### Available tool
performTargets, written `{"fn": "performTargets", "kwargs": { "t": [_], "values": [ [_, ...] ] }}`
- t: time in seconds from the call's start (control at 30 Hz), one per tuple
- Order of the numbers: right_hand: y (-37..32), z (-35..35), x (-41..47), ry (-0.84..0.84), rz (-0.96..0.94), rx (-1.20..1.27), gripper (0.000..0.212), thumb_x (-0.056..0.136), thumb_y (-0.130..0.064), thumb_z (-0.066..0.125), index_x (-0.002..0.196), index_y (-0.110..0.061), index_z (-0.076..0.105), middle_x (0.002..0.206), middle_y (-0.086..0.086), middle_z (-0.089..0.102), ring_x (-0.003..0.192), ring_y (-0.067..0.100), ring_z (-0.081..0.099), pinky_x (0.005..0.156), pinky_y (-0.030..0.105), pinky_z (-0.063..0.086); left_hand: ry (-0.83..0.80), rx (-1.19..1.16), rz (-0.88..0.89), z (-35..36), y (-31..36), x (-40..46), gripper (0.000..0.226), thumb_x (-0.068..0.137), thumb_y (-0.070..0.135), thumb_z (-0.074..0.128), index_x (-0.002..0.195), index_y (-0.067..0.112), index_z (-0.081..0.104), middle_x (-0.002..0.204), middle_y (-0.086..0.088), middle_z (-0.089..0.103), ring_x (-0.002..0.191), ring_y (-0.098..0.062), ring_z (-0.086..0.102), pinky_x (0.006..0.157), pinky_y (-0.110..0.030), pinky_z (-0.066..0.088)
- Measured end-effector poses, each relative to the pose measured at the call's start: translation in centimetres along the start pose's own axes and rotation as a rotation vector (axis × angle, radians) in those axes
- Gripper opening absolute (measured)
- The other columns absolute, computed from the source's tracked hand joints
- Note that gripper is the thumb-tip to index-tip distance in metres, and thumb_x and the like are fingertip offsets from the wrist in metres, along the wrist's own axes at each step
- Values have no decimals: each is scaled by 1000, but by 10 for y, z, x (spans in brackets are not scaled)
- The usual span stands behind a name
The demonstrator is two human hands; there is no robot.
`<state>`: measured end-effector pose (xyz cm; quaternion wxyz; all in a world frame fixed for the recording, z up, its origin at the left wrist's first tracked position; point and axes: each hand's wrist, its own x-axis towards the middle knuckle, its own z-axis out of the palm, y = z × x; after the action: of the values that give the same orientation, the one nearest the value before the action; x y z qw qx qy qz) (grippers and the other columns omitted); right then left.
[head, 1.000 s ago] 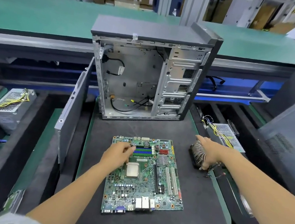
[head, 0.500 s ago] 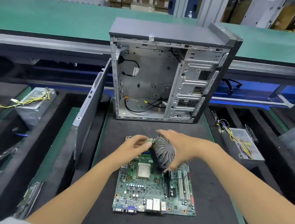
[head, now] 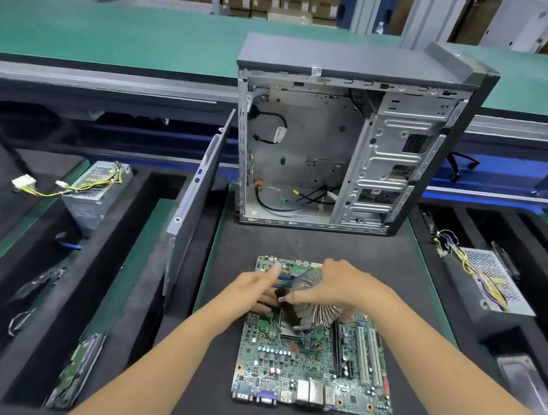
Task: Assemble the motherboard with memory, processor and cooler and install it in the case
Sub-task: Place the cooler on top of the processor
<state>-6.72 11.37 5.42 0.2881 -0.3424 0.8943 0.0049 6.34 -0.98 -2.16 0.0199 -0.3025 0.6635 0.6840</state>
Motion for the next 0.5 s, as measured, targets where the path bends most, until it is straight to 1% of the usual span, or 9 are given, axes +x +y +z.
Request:
{"fn": "performTargets", "kwargs": {
  "t": [0.07, 0.13, 0.2, 0.23, 0.33, 0.4, 0.43, 0.47, 0.5],
  "values": [
    [2, 4, -1, 50, -41, 119, 104, 61, -72, 68, 135, -8, 34, 132, 9, 40, 110, 25, 51, 74, 31, 44, -151, -158, -115, -3, 3, 3, 72, 66, 78, 60, 108, 20, 69, 100, -8, 73, 95, -21, 71, 87, -37, 56],
    [2, 10, -5, 155, -103, 228, 105, 58, -68, 72, 135, -11, 29, 130, 8, 36, 113, 24, 48, 77, 32, 42, -283, -237, -143, -6, 8, 5, 52, 72, 66, 69, 106, 26, 74, 100, -6, 73, 97, -21, 69, 89, -40, 55],
    [1, 17, -7, 257, -158, 296, 103, 57, -65, 75, 133, -14, 28, 126, 5, 34, 110, 21, 47, 79, 30, 41, -304, -274, -152, -10, 12, 10, 47, 68, 52, 81, 103, 21, 75, 98, -7, 71, 92, -20, 68, 90, -42, 53],
    [1, 21, -8, 296, -176, 325, 103, 58, -64, 76, 133, -15, 27, 125, 3, 33, 110, 20, 47, 80, 28, 41, -306, -280, -169, -12, 15, 11, 44, 66, 49, 84, 99, 21, 76, 95, -7, 70, 89, -20, 68, 90, -42, 53],
    [3, 34, -9, 432, -206, 427, 106, 56, -67, 74, 135, -17, 26, 123, -2, 33, 110, 16, 49, 83, 26, 43, -343, -276, -223, -14, 22, 13, 32, 73, 51, 77, 94, 27, 75, 93, -6, 70, 90, -23, 66, 92, -43, 51],
    [6, 40, -11, 473, -233, 460, 114, 50, -73, 73, 137, -20, 23, 124, -5, 32, 109, 14, 49, 86, 27, 45, -335, -283, -168, -14, 27, 14, 35, 75, 45, 76, 100, 22, 74, 100, -7, 71, 89, -21, 68, 87, -39, 54],
    [11, 39, -13, 442, -248, 474, 120, 46, -77, 72, 139, -22, 20, 127, -6, 31, 110, 12, 47, 88, 27, 44, -312, -246, -113, -14, 30, 13, 42, 75, 40, 77, 108, 16, 70, 110, -10, 70, 94, -21, 68, 85, -36, 54],
    [16, 35, -13, 392, -259, 485, 125, 41, -80, 70, 140, -25, 18, 132, -6, 28, 113, 11, 44, 90, 27, 42, -267, -148, -43, -16, 34, 12, 52, 73, 36, 79, 118, 14, 64, 121, -11, 65, 102, -20, 65, 88, -35, 53],
    [23, 28, -13, 347, -273, 485, 129, 39, -82, 68, 142, -27, 15, 137, -7, 25, 117, 12, 42, 93, 26, 39, -204, 16, 40, -18, 38, 11, 64, 71, 32, 82, 127, 17, 56, 130, -8, 59, 111, -18, 61, 94, -34, 50]
  ]
}}
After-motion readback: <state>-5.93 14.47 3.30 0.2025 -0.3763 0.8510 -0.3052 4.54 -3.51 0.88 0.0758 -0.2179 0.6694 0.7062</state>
